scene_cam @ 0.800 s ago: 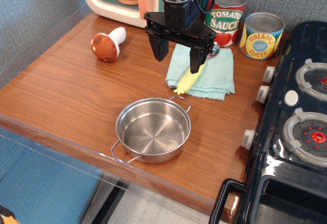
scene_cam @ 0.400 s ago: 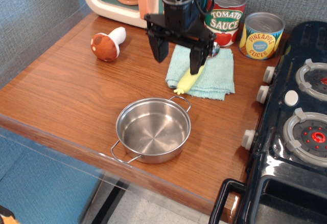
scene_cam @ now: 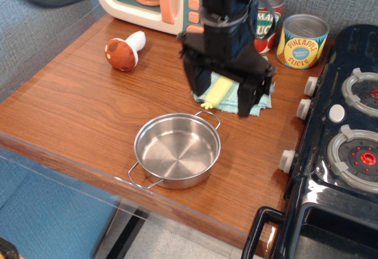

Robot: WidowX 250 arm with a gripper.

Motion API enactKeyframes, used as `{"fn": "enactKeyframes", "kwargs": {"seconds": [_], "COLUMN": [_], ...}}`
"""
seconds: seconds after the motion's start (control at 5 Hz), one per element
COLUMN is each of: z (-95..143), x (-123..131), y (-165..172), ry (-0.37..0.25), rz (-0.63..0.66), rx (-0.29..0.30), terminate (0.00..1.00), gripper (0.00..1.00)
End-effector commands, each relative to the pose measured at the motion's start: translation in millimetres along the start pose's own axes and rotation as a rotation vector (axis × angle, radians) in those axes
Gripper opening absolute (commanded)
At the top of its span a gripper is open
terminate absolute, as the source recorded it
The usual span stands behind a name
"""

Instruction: Move the pot in front of toy mushroom.

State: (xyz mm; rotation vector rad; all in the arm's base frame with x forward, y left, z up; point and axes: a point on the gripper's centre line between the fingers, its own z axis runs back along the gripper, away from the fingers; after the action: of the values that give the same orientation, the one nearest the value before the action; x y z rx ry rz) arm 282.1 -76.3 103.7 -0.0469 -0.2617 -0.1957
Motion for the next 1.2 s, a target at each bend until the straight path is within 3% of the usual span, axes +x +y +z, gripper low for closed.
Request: {"fn": "enactKeyframes", "kwargs": {"seconds": [0.0, 0.2, 0.4, 0.6, 0.8, 1.0], "z": [-26, -49, -77, -79, -77, -51], "x": [-45, -49, -51, -51, -50, -40], "y": [-19, -18, -17, -18, -18, -13], "ry": [0.122, 0.196, 0.31, 0.338, 0.307, 0.199], "rz": [-0.033, -0.028, -0.033, -0.025, -0.042, -0.055], "rx": [-0.05, -0.061, -0.065, -0.069, -0.069, -0.037], "terminate": [0.0, 0.0, 0.0, 0.0, 0.0, 0.0], "gripper": [1.0, 1.0, 1.0, 0.0, 0.0, 0.0]}}
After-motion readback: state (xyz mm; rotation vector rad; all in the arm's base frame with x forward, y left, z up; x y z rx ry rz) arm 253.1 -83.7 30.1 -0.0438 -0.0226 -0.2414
